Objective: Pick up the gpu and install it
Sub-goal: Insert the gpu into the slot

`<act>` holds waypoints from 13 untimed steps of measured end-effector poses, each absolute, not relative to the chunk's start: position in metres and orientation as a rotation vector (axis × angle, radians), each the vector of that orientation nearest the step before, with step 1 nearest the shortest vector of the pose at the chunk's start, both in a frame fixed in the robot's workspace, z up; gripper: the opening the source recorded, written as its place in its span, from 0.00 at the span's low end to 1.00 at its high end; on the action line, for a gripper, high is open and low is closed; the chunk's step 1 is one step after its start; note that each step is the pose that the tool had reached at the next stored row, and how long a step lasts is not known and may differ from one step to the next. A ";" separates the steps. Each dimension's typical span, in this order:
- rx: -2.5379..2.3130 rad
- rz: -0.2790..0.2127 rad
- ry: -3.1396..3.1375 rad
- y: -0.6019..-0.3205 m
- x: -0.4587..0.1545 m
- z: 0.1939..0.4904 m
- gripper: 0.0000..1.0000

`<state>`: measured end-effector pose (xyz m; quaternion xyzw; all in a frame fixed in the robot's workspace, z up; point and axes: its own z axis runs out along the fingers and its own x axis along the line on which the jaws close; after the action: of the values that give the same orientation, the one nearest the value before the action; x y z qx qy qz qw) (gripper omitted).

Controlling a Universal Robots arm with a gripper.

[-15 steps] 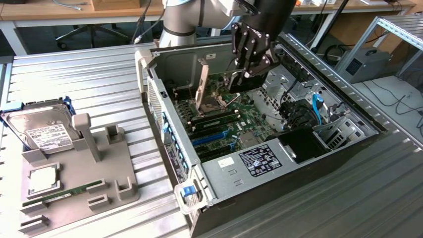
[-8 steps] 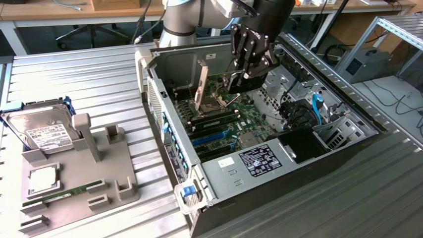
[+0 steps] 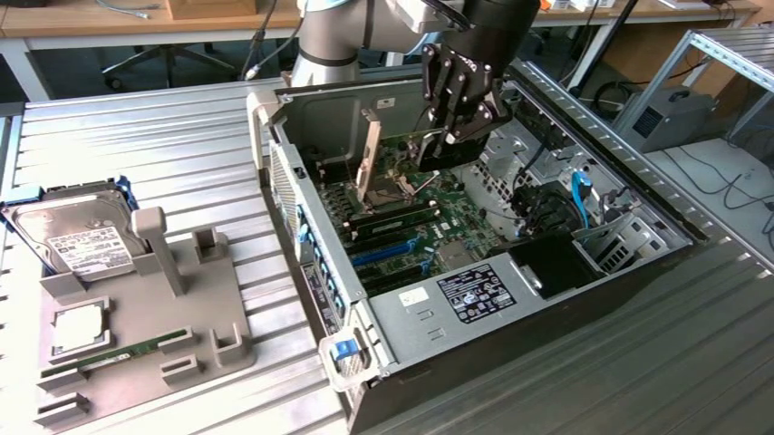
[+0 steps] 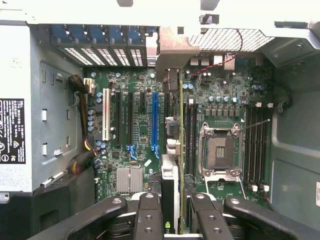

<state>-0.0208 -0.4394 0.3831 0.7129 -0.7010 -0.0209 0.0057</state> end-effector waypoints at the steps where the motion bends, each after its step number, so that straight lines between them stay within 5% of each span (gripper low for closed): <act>1: 2.231 -0.065 -2.194 -0.439 -0.021 0.383 0.27; 13: 2.234 -0.062 -2.197 -0.439 -0.027 0.382 0.27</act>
<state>-0.0270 -0.4394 0.3818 0.7128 -0.7011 -0.0197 0.0041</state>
